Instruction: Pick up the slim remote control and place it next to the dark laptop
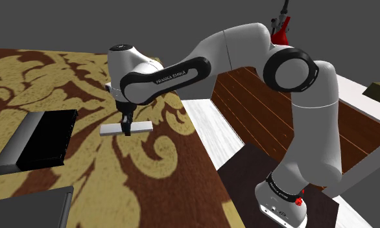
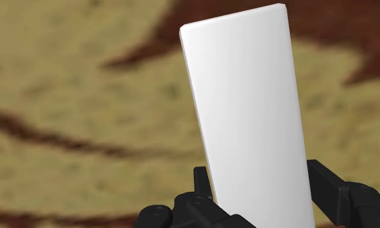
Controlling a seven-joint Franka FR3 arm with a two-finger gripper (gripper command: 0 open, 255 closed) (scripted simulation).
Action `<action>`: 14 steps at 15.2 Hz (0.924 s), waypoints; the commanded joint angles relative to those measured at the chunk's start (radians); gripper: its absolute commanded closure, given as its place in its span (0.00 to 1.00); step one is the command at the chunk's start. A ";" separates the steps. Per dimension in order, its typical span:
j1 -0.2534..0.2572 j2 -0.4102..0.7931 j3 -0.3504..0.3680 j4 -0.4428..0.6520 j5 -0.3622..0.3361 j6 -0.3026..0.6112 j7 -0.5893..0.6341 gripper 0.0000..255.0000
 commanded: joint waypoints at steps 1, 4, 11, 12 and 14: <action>0.000 -0.011 0.003 0.016 0.004 -0.027 -0.002 1.00; -0.001 -0.025 0.006 0.035 0.010 -0.060 -0.006 1.00; -0.001 -0.052 0.011 0.090 0.021 -0.140 -0.015 1.00; 0.000 -0.055 0.012 0.099 0.022 -0.152 -0.016 1.00; 0.000 -0.060 0.013 0.118 0.024 -0.175 -0.018 1.00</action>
